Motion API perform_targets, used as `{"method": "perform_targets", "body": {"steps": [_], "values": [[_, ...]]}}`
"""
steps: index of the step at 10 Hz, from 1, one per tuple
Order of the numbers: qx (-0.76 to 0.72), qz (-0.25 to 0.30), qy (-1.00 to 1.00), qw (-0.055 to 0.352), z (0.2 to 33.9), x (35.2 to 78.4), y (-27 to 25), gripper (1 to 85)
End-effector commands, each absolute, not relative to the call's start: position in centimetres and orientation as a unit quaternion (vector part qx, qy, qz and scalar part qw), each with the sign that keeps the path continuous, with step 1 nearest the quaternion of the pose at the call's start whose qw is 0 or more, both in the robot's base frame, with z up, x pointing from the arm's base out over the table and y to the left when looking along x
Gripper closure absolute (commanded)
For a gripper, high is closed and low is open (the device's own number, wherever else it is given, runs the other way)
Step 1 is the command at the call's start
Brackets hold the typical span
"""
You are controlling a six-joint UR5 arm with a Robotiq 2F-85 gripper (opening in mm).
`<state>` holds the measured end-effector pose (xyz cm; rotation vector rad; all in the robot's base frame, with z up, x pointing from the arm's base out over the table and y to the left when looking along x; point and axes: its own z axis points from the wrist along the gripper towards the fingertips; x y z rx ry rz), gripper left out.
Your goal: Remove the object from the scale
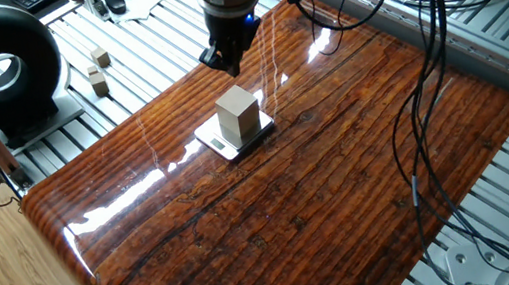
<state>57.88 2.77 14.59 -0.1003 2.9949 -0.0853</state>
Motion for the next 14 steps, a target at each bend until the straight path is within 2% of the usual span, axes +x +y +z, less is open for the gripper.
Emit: {"method": "perform_targets", "body": {"steps": [1,3,5,6,7,8,9,10,11,12,13,14], "values": [[-0.033,-0.047,0.998,0.041,14.5,56.3,1.7,84.7],[-0.021,-0.02,0.999,0.035,14.4,56.0,3.1,84.7],[-0.018,-0.012,1.0,-0.017,14.3,53.3,3.4,84.7],[-0.01,-0.011,0.999,-0.03,14.4,52.5,3.5,84.7],[-0.007,-0.014,1.0,-0.023,14.3,52.9,3.3,84.3],[-0.007,-0.011,1.0,-0.023,14.3,52.9,3.5,80.0],[-0.013,0.004,1.0,-0.01,14.3,53.6,4.3,73.0],[-0.036,0.026,0.999,0.014,14.3,55.1,5.4,54.0],[-0.046,0.047,0.997,0.028,13.9,57.1,6.6,44.3],[-0.046,0.03,0.998,0.017,12.9,57.9,5.8,39.7],[-0.074,0.018,0.997,0.024,11.4,59.8,4.7,30.7],[-0.082,0.038,0.995,0.028,10.7,60.4,5.5,11.0]]}}
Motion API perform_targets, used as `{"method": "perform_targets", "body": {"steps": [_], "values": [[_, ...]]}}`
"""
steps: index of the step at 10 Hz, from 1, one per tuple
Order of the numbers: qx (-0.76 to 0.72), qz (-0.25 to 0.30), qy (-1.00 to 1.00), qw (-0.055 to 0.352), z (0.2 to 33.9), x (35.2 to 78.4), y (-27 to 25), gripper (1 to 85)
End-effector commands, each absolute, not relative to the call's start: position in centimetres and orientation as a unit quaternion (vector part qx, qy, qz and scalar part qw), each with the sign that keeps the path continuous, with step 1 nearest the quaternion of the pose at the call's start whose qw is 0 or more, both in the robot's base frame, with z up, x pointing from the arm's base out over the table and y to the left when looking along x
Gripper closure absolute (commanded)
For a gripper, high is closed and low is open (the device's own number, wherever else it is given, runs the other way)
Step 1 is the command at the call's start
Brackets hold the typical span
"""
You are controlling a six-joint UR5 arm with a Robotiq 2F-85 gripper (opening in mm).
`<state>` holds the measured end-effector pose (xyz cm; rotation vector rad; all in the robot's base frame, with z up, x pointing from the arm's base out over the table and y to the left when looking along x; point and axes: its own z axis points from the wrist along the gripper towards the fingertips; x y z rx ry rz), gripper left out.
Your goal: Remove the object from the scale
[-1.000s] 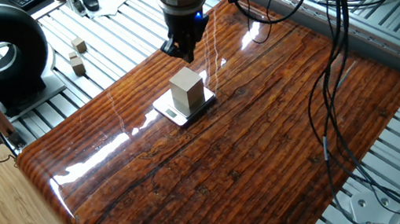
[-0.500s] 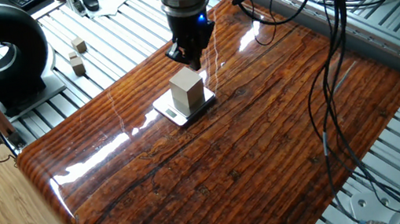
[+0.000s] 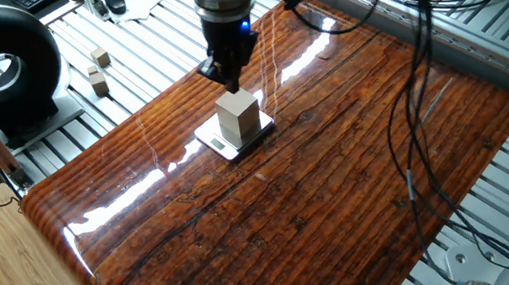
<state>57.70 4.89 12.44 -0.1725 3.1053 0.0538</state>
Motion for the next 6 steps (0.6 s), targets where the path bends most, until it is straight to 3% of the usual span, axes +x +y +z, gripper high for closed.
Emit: {"method": "perform_targets", "body": {"steps": [1,2,3,4,6], "values": [[-0.086,0.032,0.995,0.022,10.7,60.0,5.2,8.3],[-0.093,0.024,0.995,0.019,10.9,59.8,4.7,6.3],[-0.109,-0.022,0.994,0.012,11.4,59.4,2.4,7.7],[-0.098,-0.02,0.995,0.014,12.3,58.9,2.7,13.0],[-0.082,0.003,0.997,0.014,13.0,58.2,3.9,11.7]]}}
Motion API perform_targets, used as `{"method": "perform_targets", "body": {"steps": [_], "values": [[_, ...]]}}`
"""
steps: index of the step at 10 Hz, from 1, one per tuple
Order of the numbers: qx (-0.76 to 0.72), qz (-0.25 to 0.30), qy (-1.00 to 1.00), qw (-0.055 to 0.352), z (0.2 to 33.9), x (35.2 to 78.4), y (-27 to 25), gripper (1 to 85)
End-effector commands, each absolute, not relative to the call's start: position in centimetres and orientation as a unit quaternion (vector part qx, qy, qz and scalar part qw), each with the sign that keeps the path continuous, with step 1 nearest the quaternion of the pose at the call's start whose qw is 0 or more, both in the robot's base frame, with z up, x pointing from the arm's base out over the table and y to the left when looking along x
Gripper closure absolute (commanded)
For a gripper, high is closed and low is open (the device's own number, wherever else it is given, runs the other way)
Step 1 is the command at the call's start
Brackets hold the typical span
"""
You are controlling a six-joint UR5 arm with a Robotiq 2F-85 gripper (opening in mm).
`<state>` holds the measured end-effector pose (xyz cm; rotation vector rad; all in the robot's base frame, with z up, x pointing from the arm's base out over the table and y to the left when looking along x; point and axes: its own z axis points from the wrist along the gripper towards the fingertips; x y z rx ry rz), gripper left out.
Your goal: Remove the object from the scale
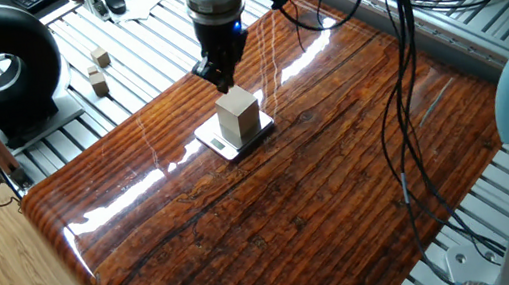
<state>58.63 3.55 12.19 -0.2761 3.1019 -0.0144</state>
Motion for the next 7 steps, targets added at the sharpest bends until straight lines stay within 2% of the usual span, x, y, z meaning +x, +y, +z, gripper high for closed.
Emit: {"method": "perform_targets", "body": {"steps": [1,4,6,7], "values": [[-0.079,0.005,0.997,0.015,12.4,58.2,4.1,4.7],[-0.05,-0.007,0.999,0.014,9.7,58.3,3.6,2.0],[-0.038,-0.031,0.999,0.008,8.6,58.3,2.0,4.0],[-0.028,-0.017,0.999,0.006,8.0,58.1,2.2,5.0]]}}
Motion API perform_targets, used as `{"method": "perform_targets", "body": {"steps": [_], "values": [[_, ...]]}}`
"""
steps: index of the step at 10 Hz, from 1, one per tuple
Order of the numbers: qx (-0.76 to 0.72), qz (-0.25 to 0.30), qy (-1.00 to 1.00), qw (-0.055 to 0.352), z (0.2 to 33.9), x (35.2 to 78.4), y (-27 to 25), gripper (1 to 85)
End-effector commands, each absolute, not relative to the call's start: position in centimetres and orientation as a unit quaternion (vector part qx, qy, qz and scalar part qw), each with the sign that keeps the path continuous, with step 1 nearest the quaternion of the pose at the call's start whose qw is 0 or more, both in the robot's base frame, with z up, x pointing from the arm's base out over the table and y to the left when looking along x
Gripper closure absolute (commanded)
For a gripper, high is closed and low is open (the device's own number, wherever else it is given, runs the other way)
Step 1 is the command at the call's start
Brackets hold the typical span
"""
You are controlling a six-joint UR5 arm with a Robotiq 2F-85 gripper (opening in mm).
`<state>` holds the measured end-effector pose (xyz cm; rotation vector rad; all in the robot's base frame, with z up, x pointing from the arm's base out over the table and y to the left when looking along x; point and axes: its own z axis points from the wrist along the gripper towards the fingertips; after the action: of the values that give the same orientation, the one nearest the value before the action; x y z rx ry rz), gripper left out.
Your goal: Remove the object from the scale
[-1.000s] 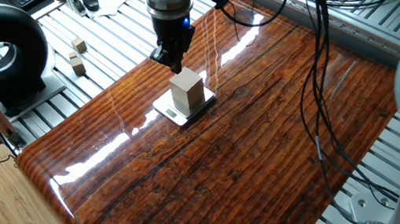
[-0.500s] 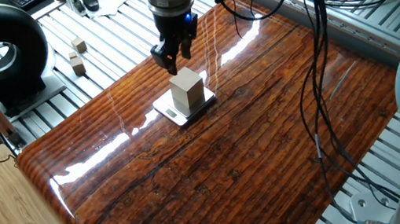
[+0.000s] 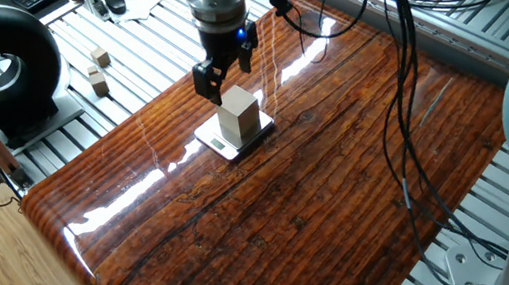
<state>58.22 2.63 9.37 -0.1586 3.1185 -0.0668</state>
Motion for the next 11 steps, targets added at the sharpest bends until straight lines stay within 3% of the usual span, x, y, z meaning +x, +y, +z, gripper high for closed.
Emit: {"method": "perform_targets", "body": {"steps": [1,2,4,11], "values": [[-0.015,0.01,1.0,-0.003,7.5,57.5,3.0,5.0],[-0.006,0.027,1.0,-0.007,7.4,57.3,3.4,5.0],[0.003,0.002,1.0,-0.007,7.2,57.4,2.4,5.0],[0.032,0.001,0.999,0.018,6.5,59.2,2.9,5.7]]}}
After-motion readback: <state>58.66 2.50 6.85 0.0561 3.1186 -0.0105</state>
